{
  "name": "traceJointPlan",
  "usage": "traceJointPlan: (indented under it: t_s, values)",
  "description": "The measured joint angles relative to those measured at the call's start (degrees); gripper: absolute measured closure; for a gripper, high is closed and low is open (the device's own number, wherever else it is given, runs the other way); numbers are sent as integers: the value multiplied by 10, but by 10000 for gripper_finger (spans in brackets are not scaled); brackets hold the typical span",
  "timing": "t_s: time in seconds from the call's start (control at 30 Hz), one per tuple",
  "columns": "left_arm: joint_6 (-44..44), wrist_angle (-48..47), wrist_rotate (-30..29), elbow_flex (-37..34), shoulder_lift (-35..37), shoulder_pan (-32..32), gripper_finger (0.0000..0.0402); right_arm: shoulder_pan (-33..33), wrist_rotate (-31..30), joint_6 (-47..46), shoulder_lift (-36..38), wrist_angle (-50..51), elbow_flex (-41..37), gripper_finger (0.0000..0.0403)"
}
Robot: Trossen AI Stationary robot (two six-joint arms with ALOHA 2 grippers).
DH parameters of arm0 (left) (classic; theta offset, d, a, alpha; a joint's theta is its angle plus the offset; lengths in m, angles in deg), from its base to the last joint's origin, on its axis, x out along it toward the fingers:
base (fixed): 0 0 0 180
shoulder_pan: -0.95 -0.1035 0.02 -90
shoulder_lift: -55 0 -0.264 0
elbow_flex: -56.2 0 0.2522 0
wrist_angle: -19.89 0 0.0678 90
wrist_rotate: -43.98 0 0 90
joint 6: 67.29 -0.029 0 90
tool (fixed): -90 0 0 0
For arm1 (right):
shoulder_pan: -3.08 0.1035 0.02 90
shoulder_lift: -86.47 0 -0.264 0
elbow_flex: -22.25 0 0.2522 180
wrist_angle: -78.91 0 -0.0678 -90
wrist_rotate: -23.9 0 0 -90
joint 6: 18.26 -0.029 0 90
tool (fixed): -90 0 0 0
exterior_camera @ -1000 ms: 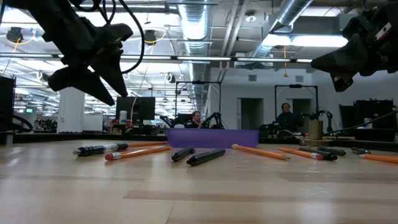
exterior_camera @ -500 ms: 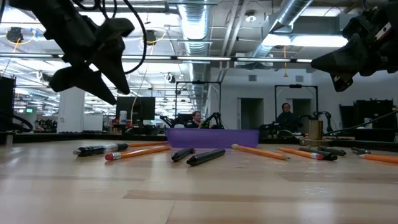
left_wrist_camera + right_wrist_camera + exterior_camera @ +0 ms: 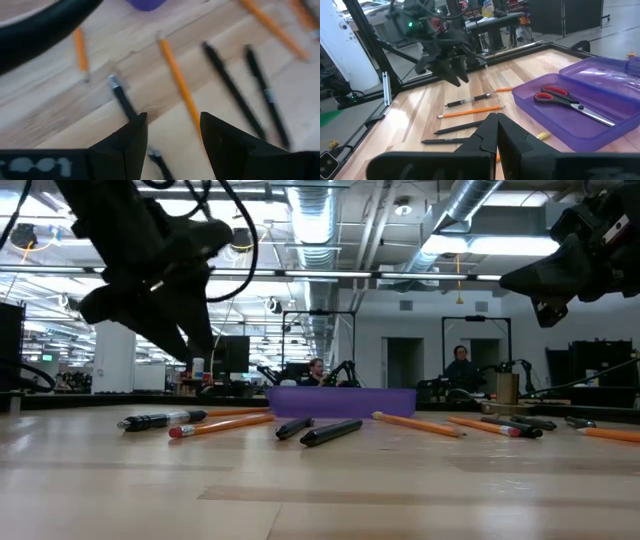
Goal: Pick & place school supplies into a supply box
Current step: Put the black pen into the purple supply box
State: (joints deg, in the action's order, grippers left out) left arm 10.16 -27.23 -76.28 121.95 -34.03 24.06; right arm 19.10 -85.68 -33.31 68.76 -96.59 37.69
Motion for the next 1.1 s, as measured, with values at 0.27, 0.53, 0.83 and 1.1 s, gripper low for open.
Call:
traceJointPlan:
  t_s: [0.27, 0.53, 0.83, 1.1]
  values:
    - [104, -198, -14, 114, -83, 0, 233, 0, 2, 0, 0, -2, 0, 403]
    - [133, -194, 31, 122, -122, -4, 233, 0, 17, 0, 0, -2, 0, 403]
    - [158, -185, 32, 122, -123, -4, 233, 0, 17, 0, 0, -2, 0, 403]
    - [165, -181, 30, 122, -123, -4, 233, 0, 17, 0, 0, -1, 0, 403]
